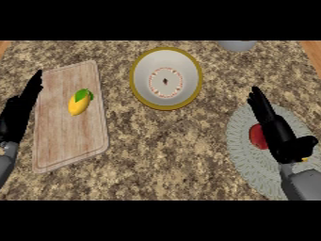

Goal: Pick the pear from the placemat and place it in the bowl

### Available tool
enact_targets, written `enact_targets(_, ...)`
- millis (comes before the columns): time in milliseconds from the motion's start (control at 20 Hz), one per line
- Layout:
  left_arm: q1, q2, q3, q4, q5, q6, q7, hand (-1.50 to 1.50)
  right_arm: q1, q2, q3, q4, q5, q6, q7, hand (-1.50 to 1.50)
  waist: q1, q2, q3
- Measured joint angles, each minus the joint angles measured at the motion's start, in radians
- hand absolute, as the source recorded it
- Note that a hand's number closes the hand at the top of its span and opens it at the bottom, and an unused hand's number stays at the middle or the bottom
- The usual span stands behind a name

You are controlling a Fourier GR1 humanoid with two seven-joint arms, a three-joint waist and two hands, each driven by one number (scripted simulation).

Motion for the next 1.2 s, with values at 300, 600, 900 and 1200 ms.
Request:
enact_targets(300, -0.012, -0.048, 0.029, -0.071, -0.005, 0.057, -0.023, 0.0, 0.023, -0.111, -0.185, 0.079, -0.214, 0.309, -0.135, 1.5, 0.0, -0.012, 0.014)
enact_targets(600, -0.016, -0.104, 0.022, -0.121, 0.001, 0.09, -0.024, 0.0, 0.063, -0.18, -0.401, 0.328, -0.242, 0.295, -0.312, -1.5, -0.002, -0.008, 0.018)
enact_targets(900, -0.011, -0.119, 0.016, -0.188, -0.016, 0.107, 0.019, 0.0, 0.088, -0.29, -0.421, 0.492, -0.118, 0.466, -0.566, -1.5, 0.012, -0.011, 0.017)
enact_targets(1200, 0.02, -0.126, 0.011, -0.246, -0.035, 0.113, 0.045, 0.0, 0.049, -0.42, -0.352, 0.491, 0.039, 0.46, -0.523, -1.5, 0.015, -0.014, 0.014)
